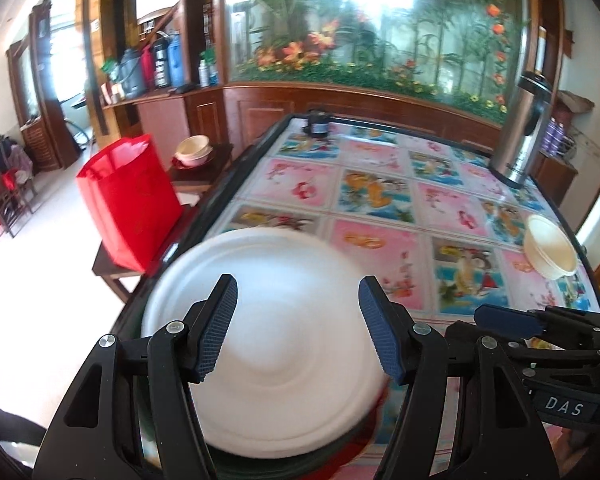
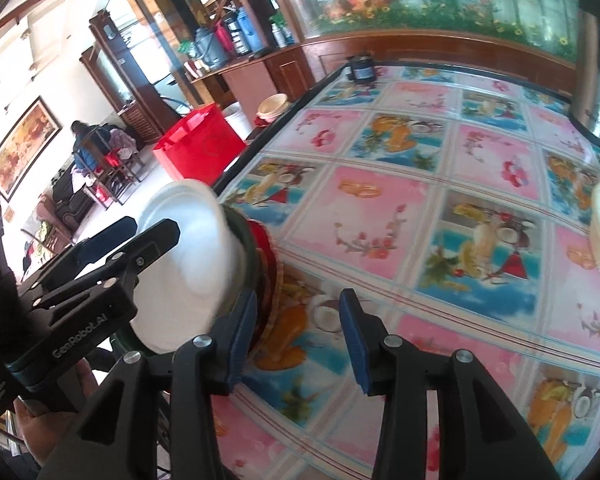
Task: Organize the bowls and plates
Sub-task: 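Lift both grippers away and move toward the beige paper bowl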
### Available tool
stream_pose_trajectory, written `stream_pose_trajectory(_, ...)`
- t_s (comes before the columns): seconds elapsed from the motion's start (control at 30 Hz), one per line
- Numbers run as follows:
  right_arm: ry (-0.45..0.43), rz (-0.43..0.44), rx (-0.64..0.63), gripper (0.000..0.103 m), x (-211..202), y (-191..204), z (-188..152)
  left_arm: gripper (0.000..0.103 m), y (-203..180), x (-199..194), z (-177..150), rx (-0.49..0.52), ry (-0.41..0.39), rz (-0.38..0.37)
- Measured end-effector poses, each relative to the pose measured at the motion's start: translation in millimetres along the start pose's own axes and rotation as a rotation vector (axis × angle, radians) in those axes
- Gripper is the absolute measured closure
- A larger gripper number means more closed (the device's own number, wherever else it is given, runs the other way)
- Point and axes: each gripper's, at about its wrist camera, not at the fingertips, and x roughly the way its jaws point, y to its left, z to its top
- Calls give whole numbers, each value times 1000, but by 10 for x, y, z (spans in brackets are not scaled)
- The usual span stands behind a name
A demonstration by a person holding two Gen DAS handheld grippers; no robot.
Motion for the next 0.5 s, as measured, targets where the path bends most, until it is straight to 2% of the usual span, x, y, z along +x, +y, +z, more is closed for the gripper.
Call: stream_pose_trajectory(0.5,-52,-109,150,57,-461,-928,-129,39,-1117,251,49,135,39,-145)
